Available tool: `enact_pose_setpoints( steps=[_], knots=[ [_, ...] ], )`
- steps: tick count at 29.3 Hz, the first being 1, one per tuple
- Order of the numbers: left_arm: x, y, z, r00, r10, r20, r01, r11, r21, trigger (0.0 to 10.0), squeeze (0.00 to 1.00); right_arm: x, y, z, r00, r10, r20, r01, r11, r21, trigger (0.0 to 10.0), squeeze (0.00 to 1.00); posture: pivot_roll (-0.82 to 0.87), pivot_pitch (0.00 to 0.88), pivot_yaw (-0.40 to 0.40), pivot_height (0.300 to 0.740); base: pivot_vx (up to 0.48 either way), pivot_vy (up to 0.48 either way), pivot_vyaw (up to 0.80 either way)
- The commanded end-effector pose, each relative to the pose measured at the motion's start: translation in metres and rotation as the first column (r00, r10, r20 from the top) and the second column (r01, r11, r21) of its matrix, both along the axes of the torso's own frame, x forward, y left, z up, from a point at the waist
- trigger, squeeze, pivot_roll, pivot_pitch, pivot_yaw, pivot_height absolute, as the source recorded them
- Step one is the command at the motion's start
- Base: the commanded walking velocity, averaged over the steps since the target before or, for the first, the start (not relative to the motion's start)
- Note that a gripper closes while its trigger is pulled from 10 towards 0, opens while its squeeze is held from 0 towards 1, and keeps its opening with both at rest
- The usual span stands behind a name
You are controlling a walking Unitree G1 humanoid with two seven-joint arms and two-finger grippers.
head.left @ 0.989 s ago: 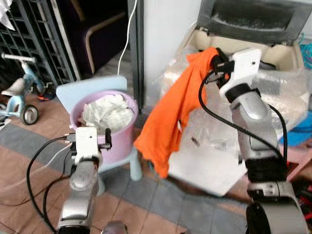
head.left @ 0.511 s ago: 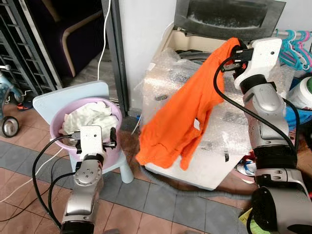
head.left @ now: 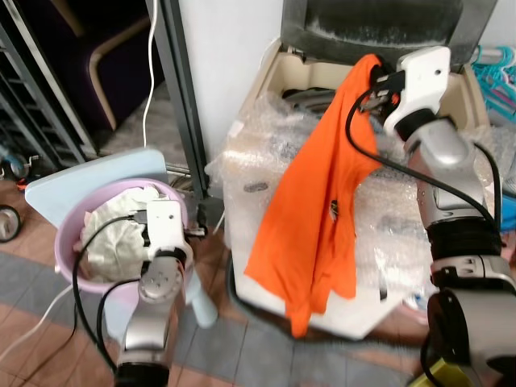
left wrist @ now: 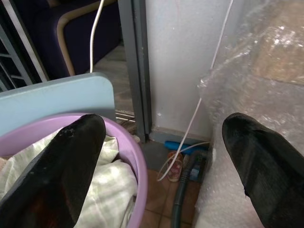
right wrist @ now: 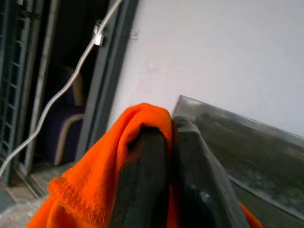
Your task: Clothes washing
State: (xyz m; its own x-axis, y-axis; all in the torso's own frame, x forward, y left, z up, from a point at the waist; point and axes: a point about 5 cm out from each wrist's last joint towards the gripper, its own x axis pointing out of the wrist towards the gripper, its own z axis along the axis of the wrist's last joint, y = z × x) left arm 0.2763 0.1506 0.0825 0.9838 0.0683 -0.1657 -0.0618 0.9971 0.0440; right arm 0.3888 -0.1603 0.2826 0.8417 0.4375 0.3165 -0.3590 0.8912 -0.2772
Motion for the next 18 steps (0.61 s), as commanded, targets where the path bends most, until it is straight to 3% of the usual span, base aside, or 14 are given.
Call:
enact_pose_setpoints(
  steps=[1, 5, 8, 10, 14, 15, 16, 18],
  knots=[
    [0.0, 0.006, -0.002, 1.0, 0.025, -0.012, -0.025, 1.0, 0.008, 10.0, 0.0, 0.007, 0.0, 0.037, 0.998, 0.045, 0.05, -0.048, 0.997, 0.063, 10.0, 0.0, -0.02, 0.0, -0.015, 0.74, 0.469, 0.0, 0.0],
    [0.0, 0.003, -0.003, 1.0, 0.025, -0.013, -0.025, 1.0, 0.002, 10.0, 0.0, 0.012, -0.016, 0.071, 0.99, -0.051, 0.128, 0.045, 0.998, 0.054, 10.0, 0.0, -0.02, 0.0, -0.019, 0.74, 0.435, 0.0, 0.0],
    [0.0, 0.002, -0.003, 1.0, 0.026, -0.013, -0.026, 1.0, -0.007, 10.0, 0.0, 0.007, -0.038, 0.107, 0.935, -0.246, 0.254, 0.213, 0.965, 0.153, 10.0, 0.0, -0.02, 0.0, -0.019, 0.74, 0.0, 0.0, 0.0],
    [0.001, 0.002, -0.003, 1.0, 0.022, -0.014, -0.022, 1.0, -0.011, 10.0, 0.0, 0.006, -0.048, 0.114, 0.919, -0.3, 0.256, 0.252, 0.946, 0.205, 10.0, 0.0, -0.02, 0.0, -0.024, 0.74, 0.0, 0.0, 0.0],
    [0.001, 0.001, -0.004, 1.0, 0.02, -0.017, -0.021, 1.0, -0.015, 10.0, 0.0, 0.012, -0.052, 0.097, 0.926, -0.328, 0.188, 0.297, 0.939, 0.175, 10.0, 0.0, -0.02, 0.0, -0.025, 0.74, 0.0, 0.0, 0.0],
    [0.001, 0.001, -0.004, 1.0, 0.02, -0.019, -0.02, 1.0, -0.016, 10.0, 0.0, 0.017, -0.05, 0.075, 0.936, -0.33, 0.12, 0.32, 0.942, 0.101, 10.0, 0.0, -0.02, 0.0, -0.028, 0.74, 0.0, 0.0, 0.0],
    [0.001, 0.0, -0.004, 1.0, 0.019, -0.02, -0.019, 1.0, -0.017, 10.0, 0.0, 0.026, -0.05, 0.028, 0.936, -0.348, -0.045, 0.347, 0.937, -0.021, 10.0, 0.0, -0.02, 0.0, -0.028, 0.74, 0.0, 0.0, 0.0],
    [0.001, 0.0, -0.004, 1.0, 0.018, -0.021, -0.018, 1.0, -0.017, 10.0, 0.0, 0.027, -0.052, 0.001, 0.918, -0.369, -0.144, 0.364, 0.929, -0.062, 10.0, 0.0, -0.02, 0.0, -0.028, 0.74, 0.0, 0.0, 0.0]
  ],
)
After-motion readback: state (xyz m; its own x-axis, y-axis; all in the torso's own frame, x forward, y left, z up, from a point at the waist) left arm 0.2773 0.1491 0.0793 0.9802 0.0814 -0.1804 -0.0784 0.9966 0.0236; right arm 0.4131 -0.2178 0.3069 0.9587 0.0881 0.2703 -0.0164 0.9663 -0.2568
